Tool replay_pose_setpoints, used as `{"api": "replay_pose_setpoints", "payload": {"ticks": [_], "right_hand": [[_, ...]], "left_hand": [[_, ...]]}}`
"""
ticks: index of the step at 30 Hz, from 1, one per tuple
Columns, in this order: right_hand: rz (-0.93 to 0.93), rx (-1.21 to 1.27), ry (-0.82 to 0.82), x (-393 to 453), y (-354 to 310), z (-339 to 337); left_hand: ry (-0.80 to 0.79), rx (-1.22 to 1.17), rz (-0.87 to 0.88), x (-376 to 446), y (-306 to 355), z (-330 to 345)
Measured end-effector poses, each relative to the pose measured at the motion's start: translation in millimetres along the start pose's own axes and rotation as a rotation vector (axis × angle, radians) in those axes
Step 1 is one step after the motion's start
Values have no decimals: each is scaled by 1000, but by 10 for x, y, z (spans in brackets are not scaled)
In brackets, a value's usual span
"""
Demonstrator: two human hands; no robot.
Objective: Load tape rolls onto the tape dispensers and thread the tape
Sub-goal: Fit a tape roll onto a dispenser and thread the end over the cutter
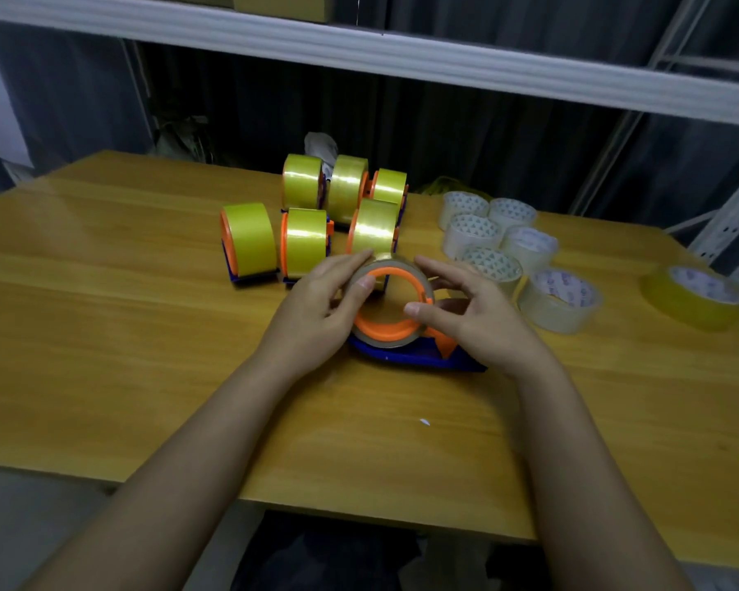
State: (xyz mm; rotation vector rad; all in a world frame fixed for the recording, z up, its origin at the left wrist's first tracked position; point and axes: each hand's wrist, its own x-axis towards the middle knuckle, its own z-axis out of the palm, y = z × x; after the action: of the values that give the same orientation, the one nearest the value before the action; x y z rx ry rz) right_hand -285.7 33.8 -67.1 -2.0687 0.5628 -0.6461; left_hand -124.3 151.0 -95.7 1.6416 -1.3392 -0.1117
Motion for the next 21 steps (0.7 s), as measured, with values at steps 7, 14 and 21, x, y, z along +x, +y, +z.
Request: {"api": "replay_pose_setpoints", "payload": {"ticks": [7,14,21], "right_hand": [[-23,-79,117,-7,-28,77],[-12,-72,126,-17,-49,94],[19,-23,41,-55,-61,40]], "left_hand": [[65,-154,-119,-17,44,-17],[171,-74,-33,-44,80,-1],[210,-40,-15,-56,82,6]]}}
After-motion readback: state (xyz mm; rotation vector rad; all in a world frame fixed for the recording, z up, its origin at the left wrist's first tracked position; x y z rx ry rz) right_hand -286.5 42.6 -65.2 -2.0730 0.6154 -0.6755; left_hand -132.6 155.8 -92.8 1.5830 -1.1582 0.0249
